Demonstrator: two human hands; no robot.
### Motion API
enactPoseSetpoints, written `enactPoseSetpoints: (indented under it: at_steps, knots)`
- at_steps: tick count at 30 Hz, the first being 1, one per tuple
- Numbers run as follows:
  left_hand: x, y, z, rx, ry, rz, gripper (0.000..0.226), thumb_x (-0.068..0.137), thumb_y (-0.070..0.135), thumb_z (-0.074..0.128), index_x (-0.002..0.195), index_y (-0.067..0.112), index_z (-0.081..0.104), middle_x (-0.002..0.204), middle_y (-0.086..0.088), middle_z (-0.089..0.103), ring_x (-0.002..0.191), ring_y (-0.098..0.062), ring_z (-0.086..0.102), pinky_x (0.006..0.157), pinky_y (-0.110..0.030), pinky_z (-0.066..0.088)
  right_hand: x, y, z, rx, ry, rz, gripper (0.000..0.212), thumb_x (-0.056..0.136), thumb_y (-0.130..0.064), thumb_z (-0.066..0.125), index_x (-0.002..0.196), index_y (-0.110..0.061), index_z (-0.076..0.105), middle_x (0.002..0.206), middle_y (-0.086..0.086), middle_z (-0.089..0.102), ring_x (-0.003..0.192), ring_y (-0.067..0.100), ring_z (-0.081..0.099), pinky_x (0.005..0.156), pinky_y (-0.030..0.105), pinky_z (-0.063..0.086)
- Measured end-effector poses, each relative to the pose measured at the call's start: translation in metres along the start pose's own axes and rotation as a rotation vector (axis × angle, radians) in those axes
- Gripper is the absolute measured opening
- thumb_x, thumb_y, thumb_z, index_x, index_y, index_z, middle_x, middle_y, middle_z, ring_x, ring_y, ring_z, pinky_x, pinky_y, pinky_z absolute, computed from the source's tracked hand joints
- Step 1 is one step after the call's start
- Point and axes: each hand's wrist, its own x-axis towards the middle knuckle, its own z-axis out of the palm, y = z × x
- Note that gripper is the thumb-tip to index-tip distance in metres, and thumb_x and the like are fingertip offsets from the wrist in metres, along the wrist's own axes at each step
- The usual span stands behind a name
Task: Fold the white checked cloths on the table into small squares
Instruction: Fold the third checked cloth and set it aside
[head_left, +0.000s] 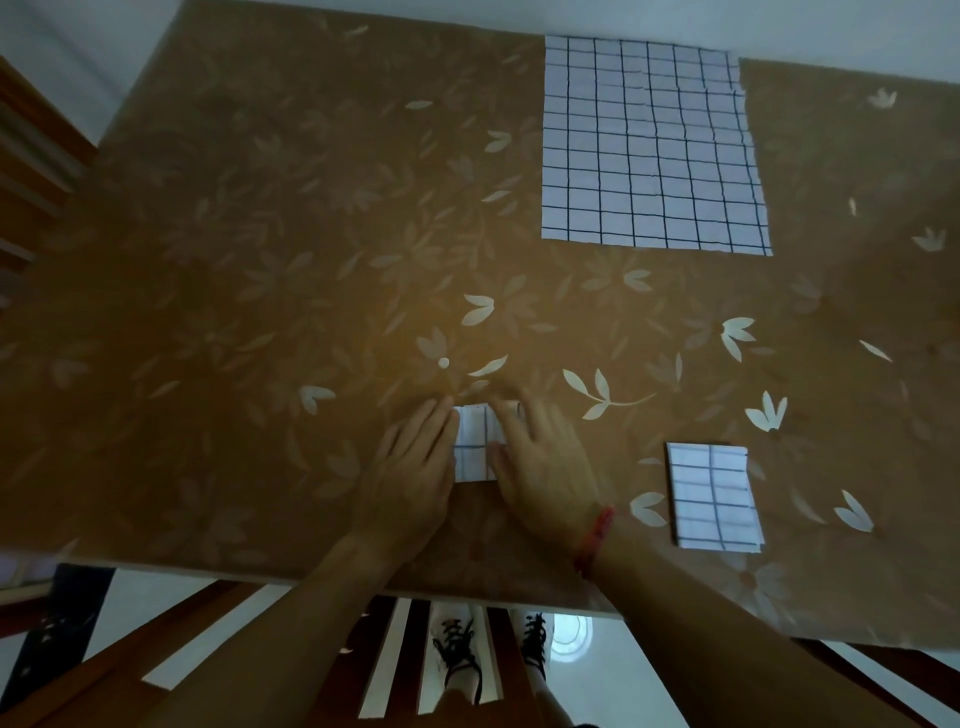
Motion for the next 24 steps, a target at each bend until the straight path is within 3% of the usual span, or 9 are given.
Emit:
enactPoseSetpoints:
  at_steps: [3,5,10,15,24]
  knots:
    - [0.000,-0.003,0.003,0.024,-0.073,0.031,0.049,0.098,0.019,0.036,0.143,0.001,0.037,0.150,-0.013,0.036,0.142,-0.023,0.027,0.115,-0.041,0.023,0.005,-0.010,0.022,-0.057,-0.050,-0.161,0.046,0.097,-0.016,0.037,0.138,0.001,0.047,0.148,0.020,0.040,0.138,0.034,0.037,0.112,0.047,0.035]
    - [-0.001,-0.005,0.007,0.042,-0.120,0.051,0.049,0.099,0.021,0.030,0.143,0.000,0.037,0.151,-0.015,0.034,0.143,-0.024,0.024,0.115,-0.043,0.023,0.006,-0.011,0.036,-0.102,-0.106,-0.194,0.048,0.101,-0.019,0.031,0.142,0.003,0.041,0.153,0.021,0.033,0.145,0.032,0.027,0.116,0.047,0.029]
    - [-0.005,-0.009,0.015,0.067,-0.191,0.032,0.052,0.100,0.019,0.028,0.148,-0.001,0.023,0.157,-0.015,0.019,0.147,-0.023,0.011,0.116,-0.044,0.023,0.004,-0.005,0.049,-0.148,-0.187,-0.191,0.053,0.105,-0.025,0.014,0.146,0.002,0.034,0.154,0.020,0.032,0.146,0.029,0.025,0.117,0.045,0.029]
    - [-0.004,-0.009,0.013,0.086,-0.209,0.048,0.053,0.101,0.022,0.021,0.148,-0.001,0.022,0.157,-0.016,0.017,0.147,-0.024,0.010,0.116,-0.045,0.024,0.004,-0.001,0.049,-0.192,-0.201,-0.199,0.051,0.104,-0.026,0.024,0.147,0.002,0.031,0.155,0.019,0.029,0.147,0.029,0.023,0.118,0.045,0.025]
    - [-0.002,-0.009,0.008,0.081,-0.234,0.050,0.055,0.097,0.021,0.025,0.147,-0.002,0.025,0.155,-0.019,0.022,0.145,-0.028,0.016,0.114,-0.044,0.021,-0.008,0.043,0.015,-0.294,-0.322,-0.157,0.059,0.104,-0.036,0.020,0.150,0.000,0.024,0.158,0.017,0.021,0.148,0.028,0.018,0.119,0.044,0.021]
